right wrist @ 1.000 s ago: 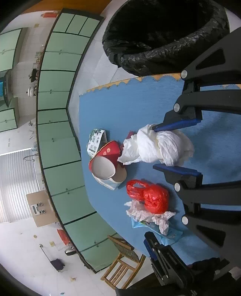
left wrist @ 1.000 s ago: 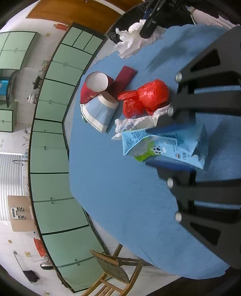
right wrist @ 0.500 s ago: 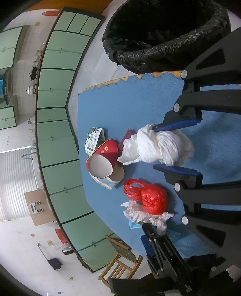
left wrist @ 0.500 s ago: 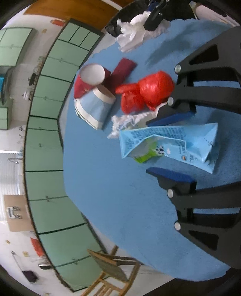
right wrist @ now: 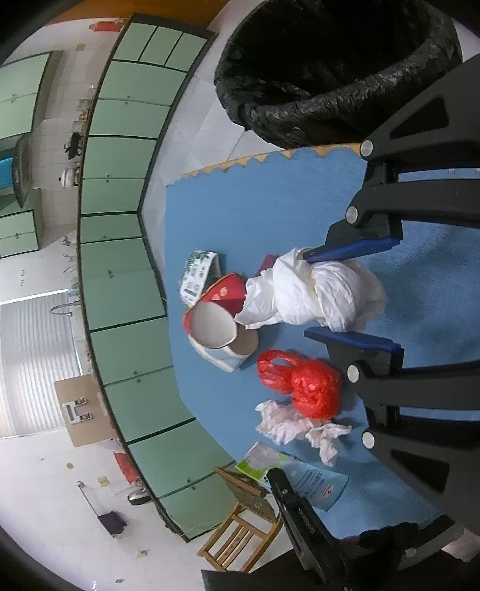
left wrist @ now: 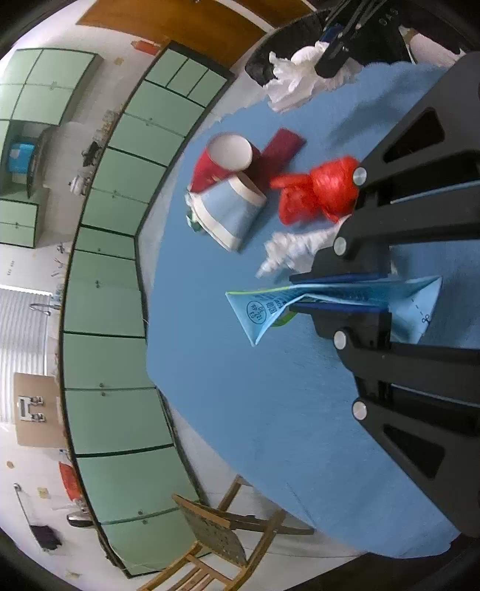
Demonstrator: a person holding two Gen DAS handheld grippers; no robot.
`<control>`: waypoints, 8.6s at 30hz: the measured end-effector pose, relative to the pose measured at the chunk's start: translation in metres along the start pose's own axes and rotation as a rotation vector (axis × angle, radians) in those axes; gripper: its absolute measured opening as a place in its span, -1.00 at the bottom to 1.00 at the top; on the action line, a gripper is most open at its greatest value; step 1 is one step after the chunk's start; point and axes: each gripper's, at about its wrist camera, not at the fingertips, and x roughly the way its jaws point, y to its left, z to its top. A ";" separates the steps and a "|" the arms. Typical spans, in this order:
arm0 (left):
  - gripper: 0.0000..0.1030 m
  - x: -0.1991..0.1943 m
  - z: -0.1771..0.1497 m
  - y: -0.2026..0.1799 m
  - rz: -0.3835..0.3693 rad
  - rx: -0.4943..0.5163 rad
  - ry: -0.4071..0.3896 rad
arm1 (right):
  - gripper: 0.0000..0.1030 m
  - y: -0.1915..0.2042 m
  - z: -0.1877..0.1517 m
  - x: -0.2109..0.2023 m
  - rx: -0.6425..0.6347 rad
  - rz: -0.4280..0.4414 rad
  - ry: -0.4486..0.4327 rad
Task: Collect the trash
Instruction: 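Lift the white bag and blue milk carton toward the trash bin, then open both grippers over the bin to drop the bag and carton, then move both grippers back over the tissue and red bags on the mat, then grasp the white tissue with the left gripper while the right grasps the red bag, then carry the white tissue and red plastic bag over the trash bin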
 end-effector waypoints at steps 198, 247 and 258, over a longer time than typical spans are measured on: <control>-0.64 0.038 0.003 0.034 0.058 0.052 0.057 | -0.18 0.079 0.008 0.058 -0.024 0.053 0.050; -0.64 -0.016 0.012 -0.273 -0.425 0.349 -0.115 | -0.18 -0.153 0.024 -0.125 0.197 -0.323 -0.221; -0.64 0.010 0.001 -0.347 -0.499 0.416 -0.078 | -0.18 -0.219 0.007 -0.135 0.263 -0.405 -0.203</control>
